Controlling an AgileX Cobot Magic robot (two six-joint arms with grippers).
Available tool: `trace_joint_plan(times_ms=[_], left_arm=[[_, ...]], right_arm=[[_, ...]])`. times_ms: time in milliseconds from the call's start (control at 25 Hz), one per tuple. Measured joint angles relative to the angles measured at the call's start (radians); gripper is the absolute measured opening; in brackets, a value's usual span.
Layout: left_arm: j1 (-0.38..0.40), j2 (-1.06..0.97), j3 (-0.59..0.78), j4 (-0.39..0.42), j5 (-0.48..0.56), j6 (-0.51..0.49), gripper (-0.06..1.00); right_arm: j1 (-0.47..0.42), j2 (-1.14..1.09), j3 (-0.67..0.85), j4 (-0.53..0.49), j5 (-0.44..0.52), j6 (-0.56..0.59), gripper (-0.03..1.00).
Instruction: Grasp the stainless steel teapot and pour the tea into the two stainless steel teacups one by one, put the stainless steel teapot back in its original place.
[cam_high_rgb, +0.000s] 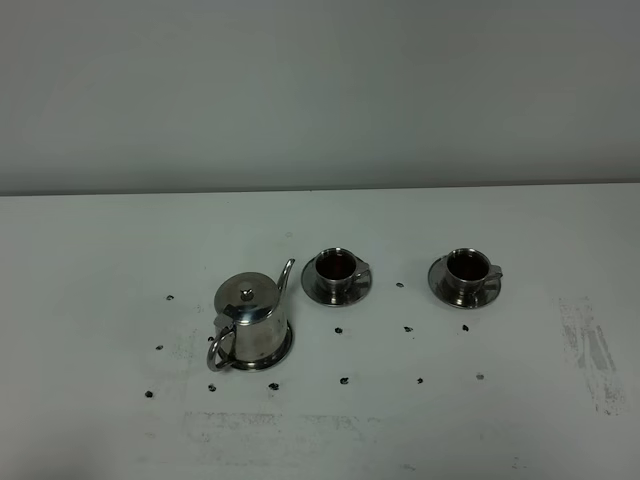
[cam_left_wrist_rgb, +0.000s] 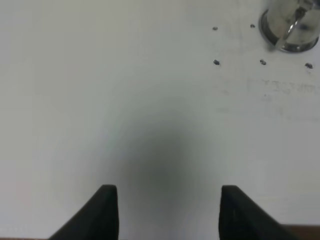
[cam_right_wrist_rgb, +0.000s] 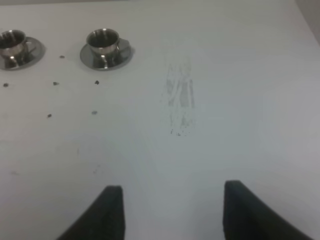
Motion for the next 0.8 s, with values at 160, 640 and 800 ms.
trace_joint_plan(times_ms=[160, 640, 800], left_arm=[[0.0, -0.072, 0.055, 0.001, -0.032, 0.0, 0.47], [0.0, -0.226, 0.186, -0.003, -0.093, 0.017, 0.47], [0.0, -0.229, 0.186, -0.003, -0.093, 0.048, 0.47]], right_arm=[[0.0, 0.0, 0.0, 0.0, 0.0, 0.0, 0.43], [0.0, 0.0, 0.0, 0.0, 0.0, 0.0, 0.43], [0.0, 0.0, 0.0, 0.0, 0.0, 0.0, 0.43]])
